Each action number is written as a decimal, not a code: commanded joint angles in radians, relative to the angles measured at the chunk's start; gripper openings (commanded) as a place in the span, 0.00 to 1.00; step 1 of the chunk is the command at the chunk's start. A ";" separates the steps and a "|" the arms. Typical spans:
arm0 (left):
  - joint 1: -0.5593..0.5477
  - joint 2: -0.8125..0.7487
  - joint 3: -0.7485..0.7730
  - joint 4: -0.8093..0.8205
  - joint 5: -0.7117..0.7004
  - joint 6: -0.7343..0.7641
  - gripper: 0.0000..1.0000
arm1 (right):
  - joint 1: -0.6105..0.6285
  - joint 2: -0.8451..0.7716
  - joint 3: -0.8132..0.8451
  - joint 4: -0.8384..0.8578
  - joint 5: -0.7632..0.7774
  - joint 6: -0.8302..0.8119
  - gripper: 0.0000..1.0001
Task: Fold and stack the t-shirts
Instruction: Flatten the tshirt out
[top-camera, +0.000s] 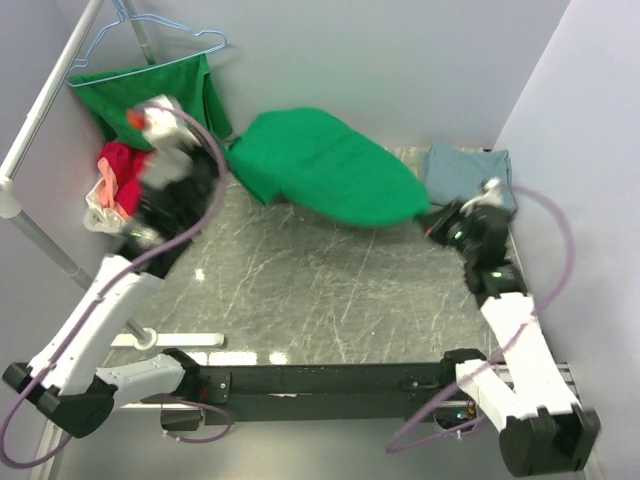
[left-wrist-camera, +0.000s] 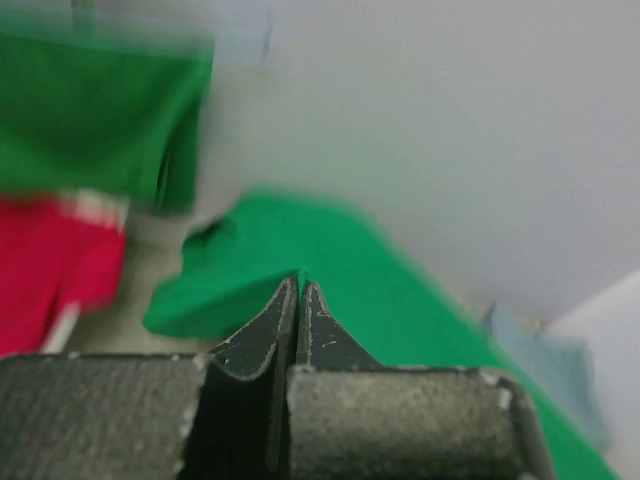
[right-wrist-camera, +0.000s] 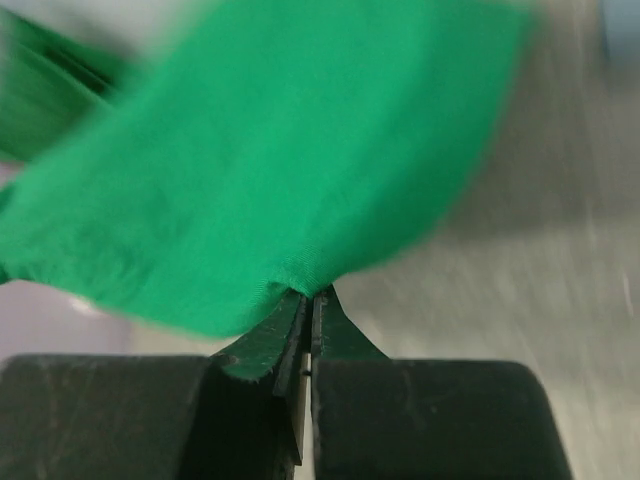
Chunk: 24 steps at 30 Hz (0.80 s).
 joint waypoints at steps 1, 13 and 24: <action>-0.069 -0.010 -0.407 -0.225 0.033 -0.415 0.01 | 0.015 0.049 -0.299 -0.010 -0.087 0.066 0.00; -0.379 -0.053 -0.880 -0.652 0.059 -1.073 0.01 | 0.090 0.045 -0.593 -0.113 0.060 0.170 0.00; -0.448 0.037 -0.805 -0.816 -0.033 -1.211 0.01 | 0.092 -0.108 -0.559 -0.245 0.208 0.270 0.00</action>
